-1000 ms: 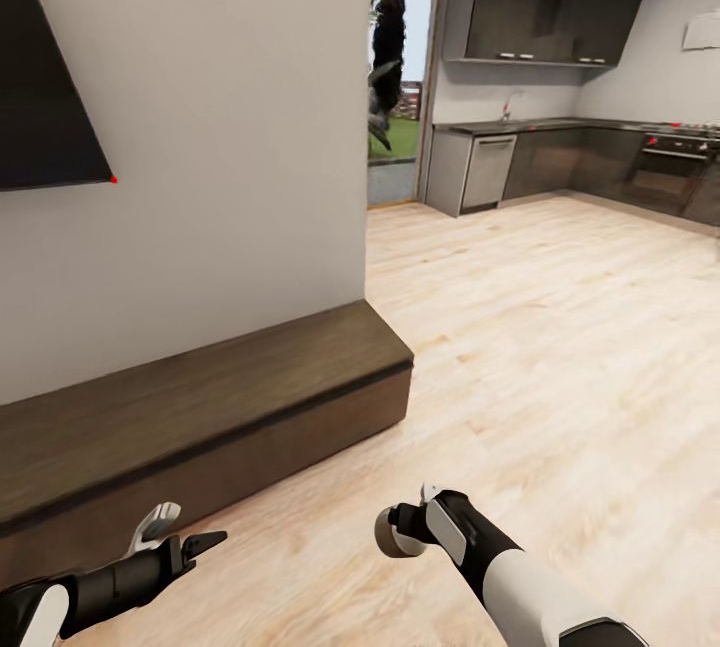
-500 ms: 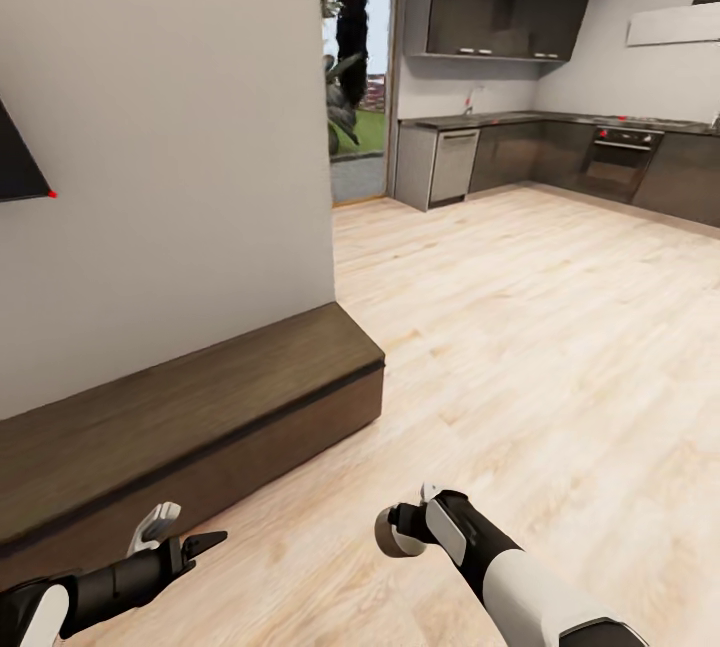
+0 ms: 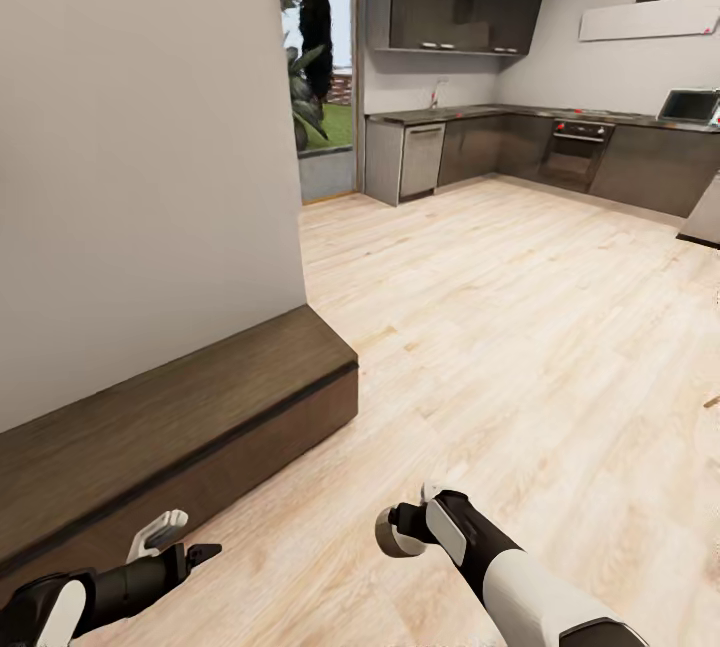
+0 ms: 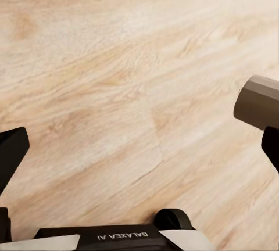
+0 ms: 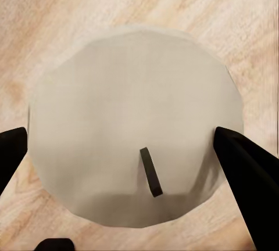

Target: Place each of the two pumpkins and all three candles from the living room inside a cabinet in the living room (use any cabinet), then make sure every cabinet is closed, and position the cauldron so it is next to a table in the living room.

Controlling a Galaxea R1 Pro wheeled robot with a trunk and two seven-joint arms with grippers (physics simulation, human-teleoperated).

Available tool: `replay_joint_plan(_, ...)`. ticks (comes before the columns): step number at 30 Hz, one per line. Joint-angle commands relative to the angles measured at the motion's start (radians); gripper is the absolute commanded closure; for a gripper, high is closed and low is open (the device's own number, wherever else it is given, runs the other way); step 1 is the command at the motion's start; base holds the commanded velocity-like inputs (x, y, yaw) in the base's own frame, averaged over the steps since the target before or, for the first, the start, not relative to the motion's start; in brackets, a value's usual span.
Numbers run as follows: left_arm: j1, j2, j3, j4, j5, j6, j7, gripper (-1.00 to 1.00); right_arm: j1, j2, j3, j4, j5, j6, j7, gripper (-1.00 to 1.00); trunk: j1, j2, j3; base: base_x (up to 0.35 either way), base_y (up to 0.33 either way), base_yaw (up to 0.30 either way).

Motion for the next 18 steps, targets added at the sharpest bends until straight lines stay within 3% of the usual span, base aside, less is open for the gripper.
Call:
replay_joint_plan(1,-0.001,0.0,-0.001,0.0,0.0,-0.002,0.018,-1.0,0.0,0.0,0.0,0.0,0.0,0.0,0.0,1.0,-0.004,0.007,0.002,0.0,0.0,-0.184)
replay_joint_plan(4,-0.001,0.0,-0.018,0.0,0.0,-0.02,0.063,-1.0,0.0,-0.001,0.0,0.0,0.0,0.0,-0.001,1.0,-0.015,0.028,0.007,0.0,0.0,-0.182)
replay_joint_plan(9,-0.001,-0.001,-0.097,0.0,0.002,-0.082,0.199,-1.0,0.0,-0.002,0.001,0.0,0.0,-0.002,-0.004,1.0,-0.035,0.063,0.016,0.0,0.0,-0.174)
replay_joint_plan(16,-0.001,-0.003,-0.144,0.01,0.002,-0.157,0.33,-1.0,0.0,-0.005,0.002,0.002,-0.001,-0.001,-0.007,1.0,-0.061,0.112,0.029,0.0,0.0,-0.166)
replay_joint_plan(18,-0.001,-0.006,-0.184,0.023,0.001,-0.172,0.369,-1.0,0.0,-0.008,-0.005,0.002,-0.001,-0.002,-0.008,1.0,-0.069,0.126,0.032,0.0,0.0,-0.162)
